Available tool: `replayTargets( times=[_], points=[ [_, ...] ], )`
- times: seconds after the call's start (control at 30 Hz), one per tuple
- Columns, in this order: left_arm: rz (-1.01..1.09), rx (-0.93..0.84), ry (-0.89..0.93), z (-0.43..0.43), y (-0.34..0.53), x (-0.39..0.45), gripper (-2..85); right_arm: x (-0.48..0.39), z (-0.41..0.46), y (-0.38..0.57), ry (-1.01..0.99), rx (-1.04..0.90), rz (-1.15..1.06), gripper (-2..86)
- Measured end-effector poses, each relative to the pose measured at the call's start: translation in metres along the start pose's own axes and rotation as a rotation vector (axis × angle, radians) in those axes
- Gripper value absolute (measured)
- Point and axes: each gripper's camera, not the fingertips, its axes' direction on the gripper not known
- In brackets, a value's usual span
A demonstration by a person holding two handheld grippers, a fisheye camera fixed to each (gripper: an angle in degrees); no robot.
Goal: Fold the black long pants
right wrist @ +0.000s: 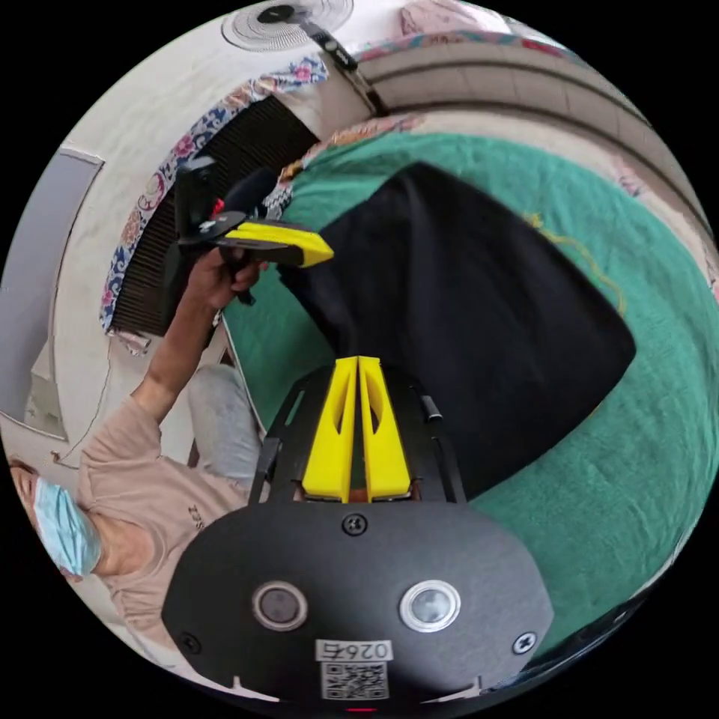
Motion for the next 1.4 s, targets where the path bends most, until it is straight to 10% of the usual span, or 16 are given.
replayTargets(
  times=[0.4, 0.5, 0.63, 0.87, 1.0, 1.4],
  points=[
    [-0.206, 0.181, 0.262, -0.009, 0.054, 0.025, -1.0, -0.067, 0.006, -0.038, 0.113, -0.248, -0.089, -0.9],
    [-0.161, -0.184, -0.095, 0.038, 0.043, 0.041, -0.9, -0.072, 0.007, -0.056, 0.198, -0.319, -0.068, -0.9],
    [-0.230, -0.041, 0.031, 0.034, 0.076, 0.039, -0.9, -0.099, -0.019, -0.084, 0.238, -0.384, -0.110, -0.9],
    [-0.355, 0.487, 0.079, -0.043, 0.130, 0.032, 0.4, -0.095, -0.234, -0.118, 0.264, 0.042, 0.086, 0.5],
    [-0.426, 0.595, -0.079, -0.022, 0.133, 0.014, 16.2, -0.034, -0.325, -0.117, -0.001, 0.219, 0.301, 6.9],
    [-0.393, 0.301, 0.136, 0.075, 0.098, -0.040, 17.1, 0.044, -0.479, -0.129, -0.373, 0.416, 0.547, 10.8]
  ],
)
